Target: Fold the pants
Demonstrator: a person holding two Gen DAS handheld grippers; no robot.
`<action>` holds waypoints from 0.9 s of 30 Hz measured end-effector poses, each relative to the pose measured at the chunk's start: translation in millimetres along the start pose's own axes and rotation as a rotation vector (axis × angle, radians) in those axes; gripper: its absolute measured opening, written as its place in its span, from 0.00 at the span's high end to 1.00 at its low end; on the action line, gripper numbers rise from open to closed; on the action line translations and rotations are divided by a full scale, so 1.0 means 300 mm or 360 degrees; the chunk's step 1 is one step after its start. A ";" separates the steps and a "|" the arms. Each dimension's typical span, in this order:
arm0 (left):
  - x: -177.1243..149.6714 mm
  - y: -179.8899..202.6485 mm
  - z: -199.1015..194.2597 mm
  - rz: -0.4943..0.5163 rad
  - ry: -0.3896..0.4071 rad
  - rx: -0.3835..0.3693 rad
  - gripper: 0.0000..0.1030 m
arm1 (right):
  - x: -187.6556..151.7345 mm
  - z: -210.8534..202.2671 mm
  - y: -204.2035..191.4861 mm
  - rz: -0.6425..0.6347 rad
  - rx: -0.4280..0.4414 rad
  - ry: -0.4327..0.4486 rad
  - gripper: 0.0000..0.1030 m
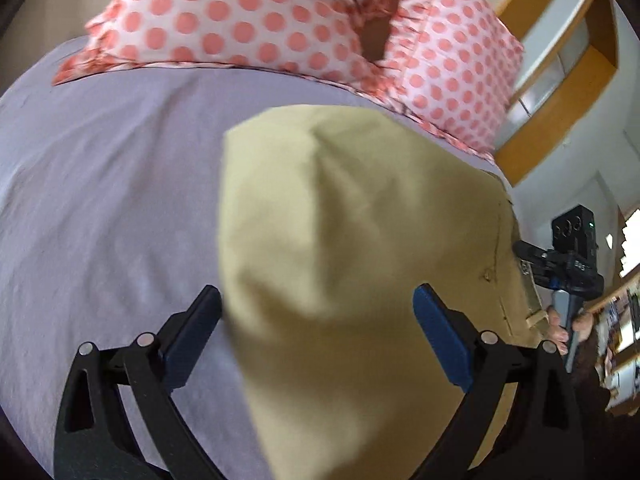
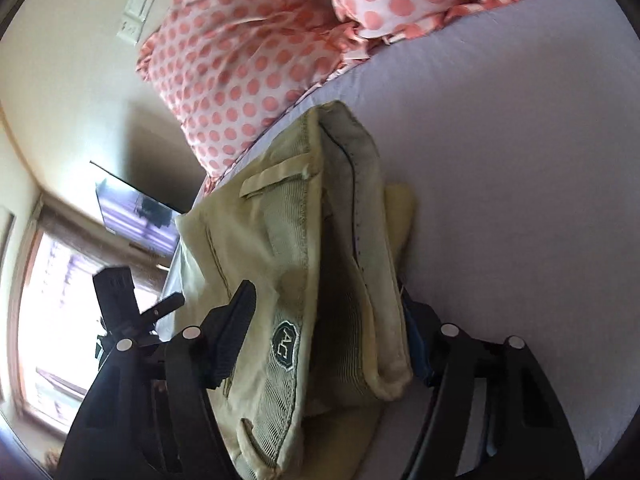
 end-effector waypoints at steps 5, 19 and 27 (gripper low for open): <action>0.064 -0.007 0.038 -0.0159 -0.0047 -0.0160 0.30 | -0.010 0.021 0.040 0.0187 0.0241 0.0006 0.84; 0.353 0.084 -0.095 -0.0098 0.0155 -0.0091 0.93 | 0.342 -0.058 -0.082 0.0127 0.0430 0.0264 0.89; 0.603 0.006 0.305 0.0022 0.0145 0.0352 0.87 | 0.546 0.142 0.138 0.0109 -0.0176 0.0258 0.81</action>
Point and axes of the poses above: each gripper's, at about its wrist camera, not at the fingertips, and z roughly the way its jaws point, y to its right, x to its top, the point moved 7 cm from there along z, roughly the way its jaws point, and after that the axes turned 8 degrees about -z, right-handed, at the moved point
